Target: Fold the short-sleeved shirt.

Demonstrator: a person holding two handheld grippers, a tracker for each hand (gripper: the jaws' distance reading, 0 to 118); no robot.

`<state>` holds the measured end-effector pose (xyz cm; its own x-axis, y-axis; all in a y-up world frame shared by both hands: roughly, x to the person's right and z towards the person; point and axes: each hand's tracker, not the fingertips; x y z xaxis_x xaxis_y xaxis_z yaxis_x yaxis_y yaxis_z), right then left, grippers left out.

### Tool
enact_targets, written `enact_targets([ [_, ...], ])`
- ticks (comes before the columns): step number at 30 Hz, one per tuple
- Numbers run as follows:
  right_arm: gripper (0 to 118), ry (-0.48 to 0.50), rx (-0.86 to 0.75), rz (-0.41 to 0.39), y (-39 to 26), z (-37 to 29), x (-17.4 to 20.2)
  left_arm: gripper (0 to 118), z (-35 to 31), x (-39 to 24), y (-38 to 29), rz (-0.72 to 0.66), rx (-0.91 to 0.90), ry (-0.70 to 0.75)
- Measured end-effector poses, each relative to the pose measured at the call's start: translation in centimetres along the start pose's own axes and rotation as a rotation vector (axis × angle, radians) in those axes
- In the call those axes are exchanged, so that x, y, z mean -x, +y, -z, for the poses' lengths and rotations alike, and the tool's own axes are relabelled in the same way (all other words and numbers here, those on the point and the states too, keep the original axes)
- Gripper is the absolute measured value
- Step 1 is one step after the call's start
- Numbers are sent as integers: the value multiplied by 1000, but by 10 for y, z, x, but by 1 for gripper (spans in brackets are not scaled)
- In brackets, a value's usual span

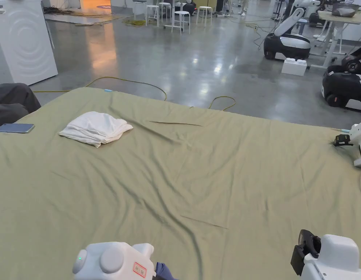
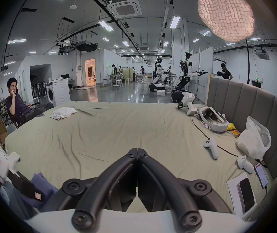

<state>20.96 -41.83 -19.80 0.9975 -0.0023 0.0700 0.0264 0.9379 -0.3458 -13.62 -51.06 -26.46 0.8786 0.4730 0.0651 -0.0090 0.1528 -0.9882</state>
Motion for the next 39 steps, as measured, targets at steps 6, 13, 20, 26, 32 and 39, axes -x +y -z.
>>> enact_targets([
  [6,0,-20,20,12,-6,-2,-11,52,19,-8,-5,-8,38,20],
  [13,0,-28,30,27,-7,-3,-17,44,-31,-20,-7,20,-28,-55],
  [20,0,-23,35,28,-8,-5,-17,21,-43,-12,3,10,-116,-28],
  [26,0,-29,39,17,-9,-7,-18,15,18,-17,-3,105,46,97],
  [32,0,-40,40,9,-8,-9,-21,15,38,-38,-22,147,38,14],
  [39,0,-44,-24,15,1,-16,-19,15,24,-25,-26,120,-43,-99],
])
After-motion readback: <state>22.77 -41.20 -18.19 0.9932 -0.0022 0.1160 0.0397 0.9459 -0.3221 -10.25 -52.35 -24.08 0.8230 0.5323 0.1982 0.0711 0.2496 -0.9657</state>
